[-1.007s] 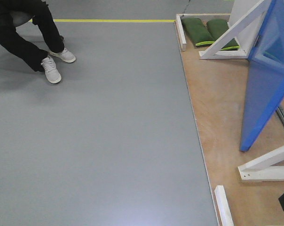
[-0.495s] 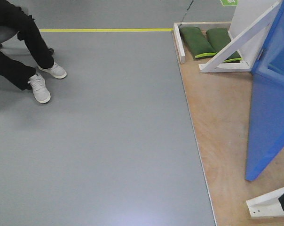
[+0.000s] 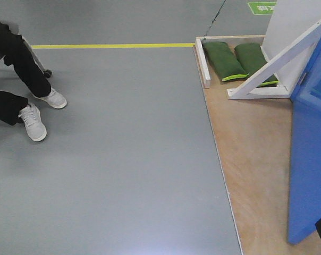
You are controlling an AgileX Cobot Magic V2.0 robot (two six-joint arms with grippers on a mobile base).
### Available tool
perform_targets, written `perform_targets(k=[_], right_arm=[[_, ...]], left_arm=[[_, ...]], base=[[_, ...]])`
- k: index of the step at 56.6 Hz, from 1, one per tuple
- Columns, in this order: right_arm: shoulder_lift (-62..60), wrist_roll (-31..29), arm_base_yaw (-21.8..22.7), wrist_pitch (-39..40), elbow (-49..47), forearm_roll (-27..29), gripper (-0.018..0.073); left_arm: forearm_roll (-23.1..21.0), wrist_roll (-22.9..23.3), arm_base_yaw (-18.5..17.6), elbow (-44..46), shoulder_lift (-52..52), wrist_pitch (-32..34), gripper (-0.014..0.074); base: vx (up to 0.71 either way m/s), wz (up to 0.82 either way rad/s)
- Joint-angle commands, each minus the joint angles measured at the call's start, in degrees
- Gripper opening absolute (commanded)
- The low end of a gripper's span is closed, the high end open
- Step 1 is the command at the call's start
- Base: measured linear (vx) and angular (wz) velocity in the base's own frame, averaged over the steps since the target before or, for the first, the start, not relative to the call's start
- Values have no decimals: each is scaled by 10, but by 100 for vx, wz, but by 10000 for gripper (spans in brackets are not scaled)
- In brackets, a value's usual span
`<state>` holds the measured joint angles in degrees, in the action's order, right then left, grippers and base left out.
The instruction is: Move to blue door and open it
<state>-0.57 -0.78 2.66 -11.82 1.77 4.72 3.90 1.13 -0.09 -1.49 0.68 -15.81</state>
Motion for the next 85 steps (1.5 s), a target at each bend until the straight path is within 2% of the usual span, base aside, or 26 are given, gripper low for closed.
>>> perform_targets(k=[1, 46, 85], right_arm=[[-8, -6, 3, 49, 1, -1, 12], [-8, -6, 3, 50, 1, -1, 12], [-8, -6, 3, 50, 1, -1, 12]], left_arm=[[-2, 4, -4, 15, 7, 48, 73], [-2, 4, -4, 15, 7, 48, 73], [-2, 4, -4, 15, 7, 48, 73]], base=[[40, 1], [35, -3], [7, -4]])
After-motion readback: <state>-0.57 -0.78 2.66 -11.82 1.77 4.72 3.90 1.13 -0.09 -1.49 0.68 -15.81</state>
